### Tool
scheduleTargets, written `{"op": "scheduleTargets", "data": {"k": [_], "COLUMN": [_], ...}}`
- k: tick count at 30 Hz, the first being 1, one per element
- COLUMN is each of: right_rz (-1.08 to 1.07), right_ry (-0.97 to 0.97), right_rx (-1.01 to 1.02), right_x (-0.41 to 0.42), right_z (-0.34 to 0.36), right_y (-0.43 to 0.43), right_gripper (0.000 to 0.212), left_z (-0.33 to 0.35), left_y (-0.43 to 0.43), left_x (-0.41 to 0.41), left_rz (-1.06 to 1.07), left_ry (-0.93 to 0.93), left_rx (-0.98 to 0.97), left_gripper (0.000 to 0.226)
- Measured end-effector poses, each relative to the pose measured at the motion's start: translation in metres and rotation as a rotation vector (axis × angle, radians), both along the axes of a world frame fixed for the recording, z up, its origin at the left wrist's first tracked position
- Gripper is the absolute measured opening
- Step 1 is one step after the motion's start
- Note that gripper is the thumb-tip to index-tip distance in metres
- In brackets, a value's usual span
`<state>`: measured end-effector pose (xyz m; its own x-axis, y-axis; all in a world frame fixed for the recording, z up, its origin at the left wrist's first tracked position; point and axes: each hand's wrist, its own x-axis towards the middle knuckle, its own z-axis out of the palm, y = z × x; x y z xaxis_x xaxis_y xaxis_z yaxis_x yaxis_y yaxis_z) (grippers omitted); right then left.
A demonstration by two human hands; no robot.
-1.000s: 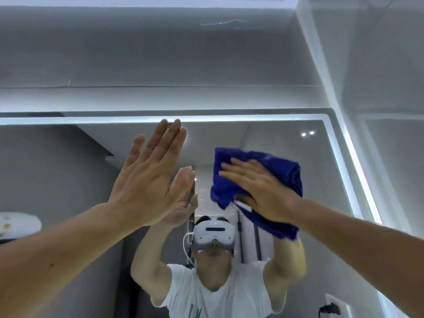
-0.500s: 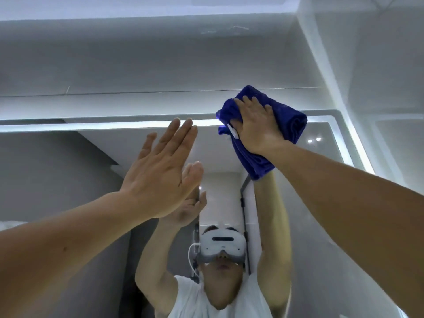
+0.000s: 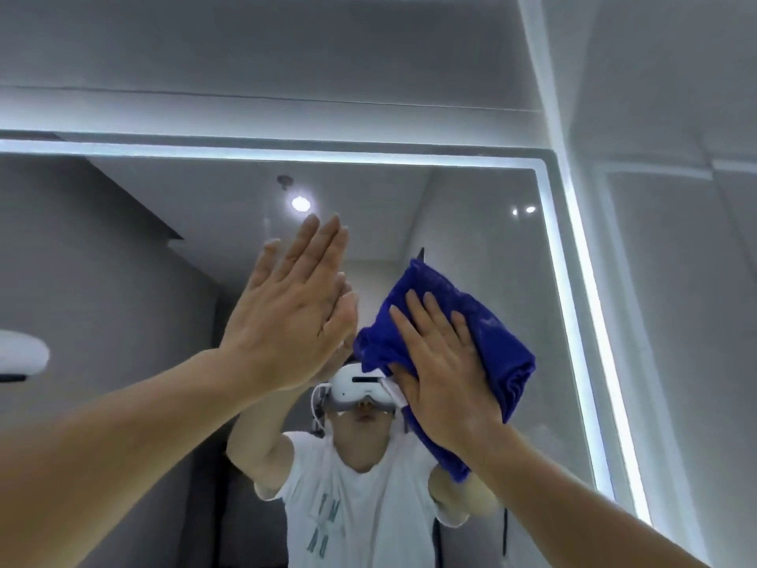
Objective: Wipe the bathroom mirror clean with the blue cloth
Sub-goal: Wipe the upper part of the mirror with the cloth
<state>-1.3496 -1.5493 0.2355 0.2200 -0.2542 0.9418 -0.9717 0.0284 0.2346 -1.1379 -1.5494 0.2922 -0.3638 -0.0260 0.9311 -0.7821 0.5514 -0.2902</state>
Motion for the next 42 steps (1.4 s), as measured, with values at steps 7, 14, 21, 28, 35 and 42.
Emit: {"op": "scheduleTargets", "data": {"k": [7,14,21,28,35,42], "right_rz": [-0.127,-0.021,0.052,-0.028,-0.032,-0.005], "right_ry": [0.046,-0.058,-0.116,-0.189,-0.192,-0.119], "right_rx": [0.173,-0.041,-0.104,-0.055,-0.119,-0.191], "right_x": [-0.004,-0.005,-0.018,-0.011,-0.008,-0.001], "right_z": [-0.095,-0.002,0.140,0.241,0.222,0.104], "right_y": [0.001,-0.001,-0.004,-0.002,-0.009,-0.014], "right_gripper": [0.066,0.059,0.057,0.061,0.061,0.056], "left_z": [-0.026,0.013,0.051,0.057,0.033,-0.007], "left_y": [-0.009,-0.013,-0.011,-0.008,-0.003,-0.005], "left_x": [-0.002,-0.020,-0.030,-0.012,-0.006,-0.020], "left_rz": [0.042,0.048,0.044,0.088,0.107,0.030], "left_ry": [-0.081,-0.039,-0.015,-0.028,-0.040,0.008], "left_rx": [-0.034,-0.031,-0.091,-0.098,-0.030,0.016], "left_gripper": [0.066,0.066,0.067,0.070,0.075,0.065]}}
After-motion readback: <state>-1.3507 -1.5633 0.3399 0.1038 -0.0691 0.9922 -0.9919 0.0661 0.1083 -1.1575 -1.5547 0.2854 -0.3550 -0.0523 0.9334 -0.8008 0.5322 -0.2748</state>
